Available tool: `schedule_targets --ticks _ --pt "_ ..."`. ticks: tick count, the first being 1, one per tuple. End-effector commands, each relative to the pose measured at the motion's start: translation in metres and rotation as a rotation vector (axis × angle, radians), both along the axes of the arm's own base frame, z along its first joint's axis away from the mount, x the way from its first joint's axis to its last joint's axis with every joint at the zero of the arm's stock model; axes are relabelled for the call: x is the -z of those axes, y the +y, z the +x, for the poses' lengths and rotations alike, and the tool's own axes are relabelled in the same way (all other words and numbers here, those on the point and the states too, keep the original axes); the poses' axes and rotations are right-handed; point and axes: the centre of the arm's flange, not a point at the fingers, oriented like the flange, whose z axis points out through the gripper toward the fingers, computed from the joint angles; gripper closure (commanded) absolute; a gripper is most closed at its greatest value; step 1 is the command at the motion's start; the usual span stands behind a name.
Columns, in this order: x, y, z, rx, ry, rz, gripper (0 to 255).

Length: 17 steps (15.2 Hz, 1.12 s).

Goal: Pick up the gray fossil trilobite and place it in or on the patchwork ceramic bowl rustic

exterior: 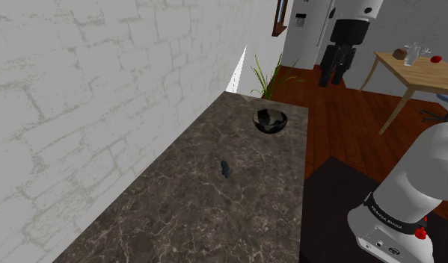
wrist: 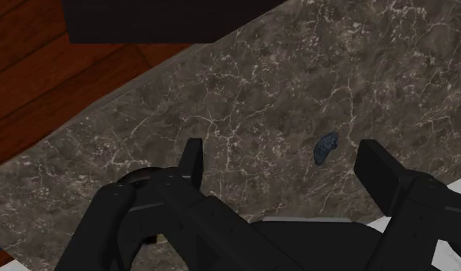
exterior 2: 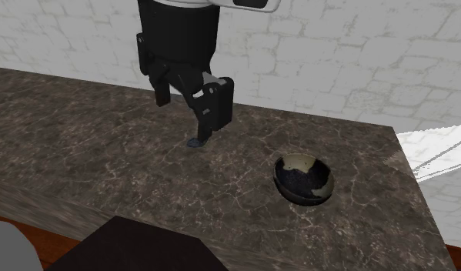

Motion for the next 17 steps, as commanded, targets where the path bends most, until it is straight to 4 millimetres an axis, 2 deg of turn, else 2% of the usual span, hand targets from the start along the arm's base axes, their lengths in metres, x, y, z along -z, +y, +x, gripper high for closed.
schedule_targets --ticks 1,17 --pt "0.0 0.0 0.0 0.0 0.0 0.0 0" --pt "0.158 0.114 0.078 0.053 -0.021 -0.003 0"
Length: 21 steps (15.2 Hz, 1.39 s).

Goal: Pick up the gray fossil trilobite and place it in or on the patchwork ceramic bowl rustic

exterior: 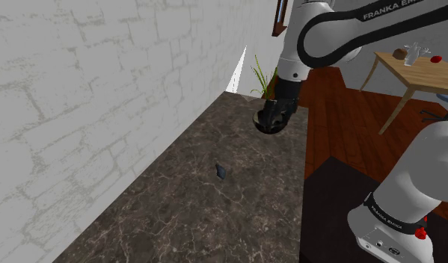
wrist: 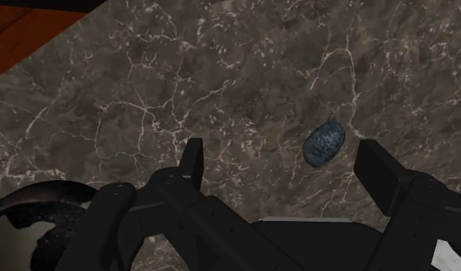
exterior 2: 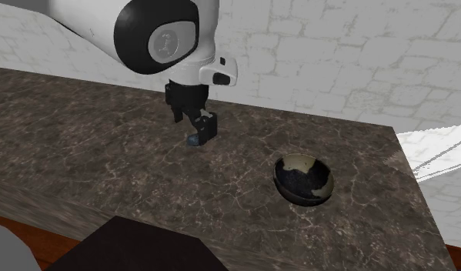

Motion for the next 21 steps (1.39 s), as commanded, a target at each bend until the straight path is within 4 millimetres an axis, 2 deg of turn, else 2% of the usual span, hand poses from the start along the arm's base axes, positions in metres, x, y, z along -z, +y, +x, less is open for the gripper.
schedule_targets --ticks 1,16,21 --pt "0.02 0.016 0.012 0.007 -0.005 0.0 0" --pt "0.166 0.117 0.094 0.057 -0.024 -0.003 0" --pt "0.191 0.124 0.096 0.059 -0.025 -0.003 0"
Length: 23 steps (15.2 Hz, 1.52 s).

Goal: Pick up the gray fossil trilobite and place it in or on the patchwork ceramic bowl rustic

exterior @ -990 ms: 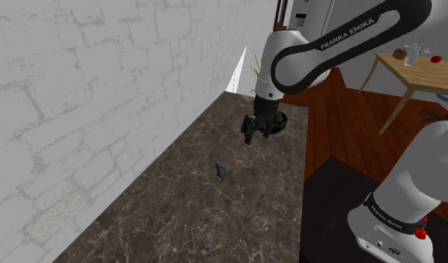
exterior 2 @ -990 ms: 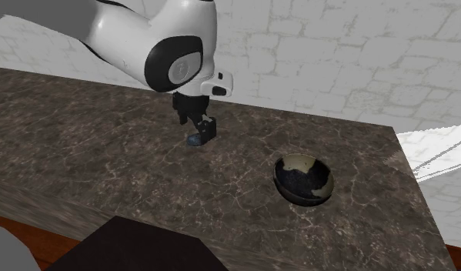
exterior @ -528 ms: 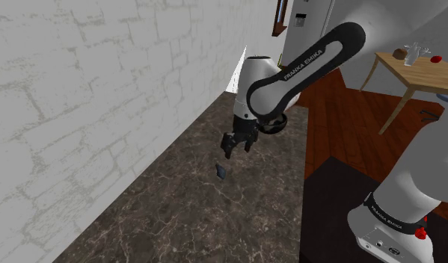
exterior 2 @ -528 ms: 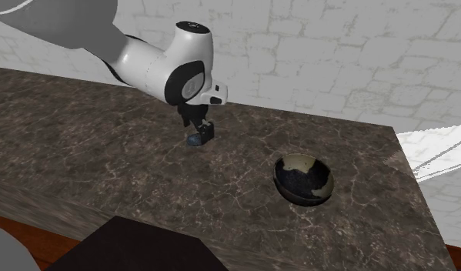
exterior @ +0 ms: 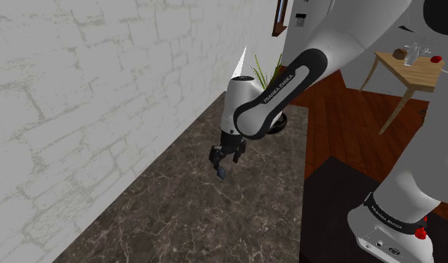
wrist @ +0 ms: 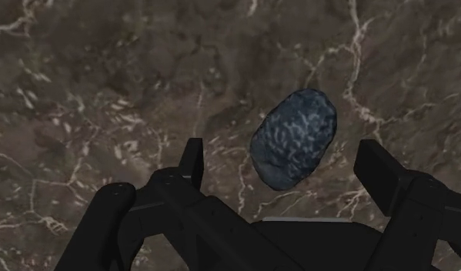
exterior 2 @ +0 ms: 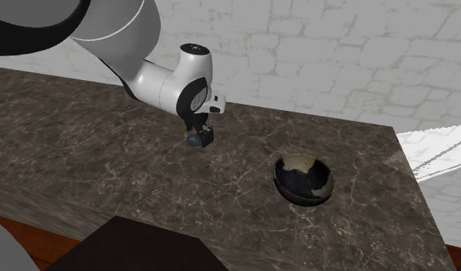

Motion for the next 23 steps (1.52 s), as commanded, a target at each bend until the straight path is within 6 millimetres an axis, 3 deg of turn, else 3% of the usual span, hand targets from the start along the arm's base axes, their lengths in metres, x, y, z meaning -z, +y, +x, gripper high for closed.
schedule_targets --ticks 1,4,11,12,21,23 --pt "0.011 0.002 0.001 0.0 -0.001 0.0 0" --pt "0.025 0.004 0.001 0.0 -0.001 0.0 0" --pt "0.025 0.004 0.001 0.0 0.0 0.0 0" --pt "0.025 0.004 0.001 0.0 0.0 0.0 255" --pt "0.025 0.004 0.001 0.0 -0.001 0.0 255" --pt "0.014 0.004 0.001 0.0 -0.001 0.0 255"
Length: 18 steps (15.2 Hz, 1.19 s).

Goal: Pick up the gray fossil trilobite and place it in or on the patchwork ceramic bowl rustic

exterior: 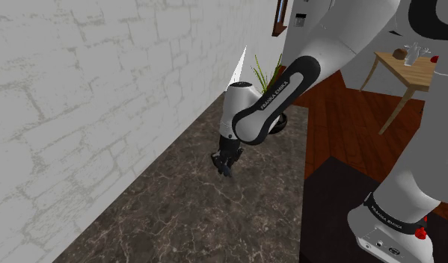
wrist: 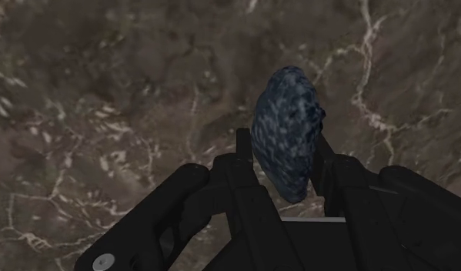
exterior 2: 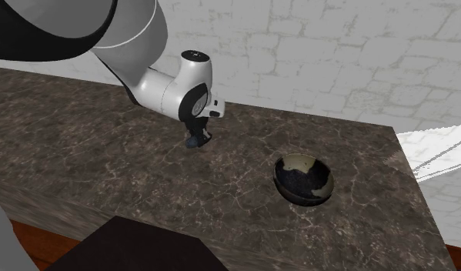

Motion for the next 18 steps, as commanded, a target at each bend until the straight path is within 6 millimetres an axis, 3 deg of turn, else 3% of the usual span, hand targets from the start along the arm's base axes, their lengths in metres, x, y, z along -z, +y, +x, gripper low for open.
schedule_targets --ticks 1,18 --pt "-0.009 0.0 -0.001 0.0 0.0 0.0 255" --pt "-0.099 0.0 -0.001 0.0 0.0 0.0 255"
